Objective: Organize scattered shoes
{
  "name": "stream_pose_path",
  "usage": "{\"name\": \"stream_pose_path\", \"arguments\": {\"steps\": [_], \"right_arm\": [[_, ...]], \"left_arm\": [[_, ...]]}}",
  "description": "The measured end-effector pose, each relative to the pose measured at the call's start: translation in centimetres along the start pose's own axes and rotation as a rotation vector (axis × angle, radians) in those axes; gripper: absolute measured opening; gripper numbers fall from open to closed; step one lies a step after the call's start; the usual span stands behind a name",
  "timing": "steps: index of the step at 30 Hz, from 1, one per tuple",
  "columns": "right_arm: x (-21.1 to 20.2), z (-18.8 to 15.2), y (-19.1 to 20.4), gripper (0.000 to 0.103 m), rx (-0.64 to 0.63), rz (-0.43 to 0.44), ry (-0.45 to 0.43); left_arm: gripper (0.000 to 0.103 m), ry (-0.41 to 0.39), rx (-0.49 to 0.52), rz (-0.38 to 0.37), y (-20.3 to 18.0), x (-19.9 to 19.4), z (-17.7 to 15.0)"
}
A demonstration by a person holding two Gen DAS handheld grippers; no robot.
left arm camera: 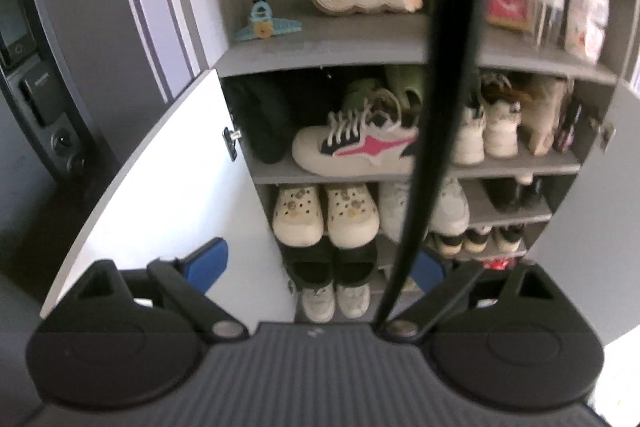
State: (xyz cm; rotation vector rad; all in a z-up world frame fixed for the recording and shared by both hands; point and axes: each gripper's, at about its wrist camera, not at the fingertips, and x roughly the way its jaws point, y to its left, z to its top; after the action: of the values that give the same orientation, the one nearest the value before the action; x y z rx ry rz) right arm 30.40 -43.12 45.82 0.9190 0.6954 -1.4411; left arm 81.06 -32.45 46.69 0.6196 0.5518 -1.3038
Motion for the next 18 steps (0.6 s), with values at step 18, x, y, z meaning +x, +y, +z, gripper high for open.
{"name": "stream_pose_path", "arguments": {"steps": [18], "right_arm": [[0.7, -0.1, 7.2, 0.038, 0.235, 0.128, 0.113]], "left_arm": [[0.096, -0.079, -0.163, -0.065, 8.4, 4.1, 11.0]]}}
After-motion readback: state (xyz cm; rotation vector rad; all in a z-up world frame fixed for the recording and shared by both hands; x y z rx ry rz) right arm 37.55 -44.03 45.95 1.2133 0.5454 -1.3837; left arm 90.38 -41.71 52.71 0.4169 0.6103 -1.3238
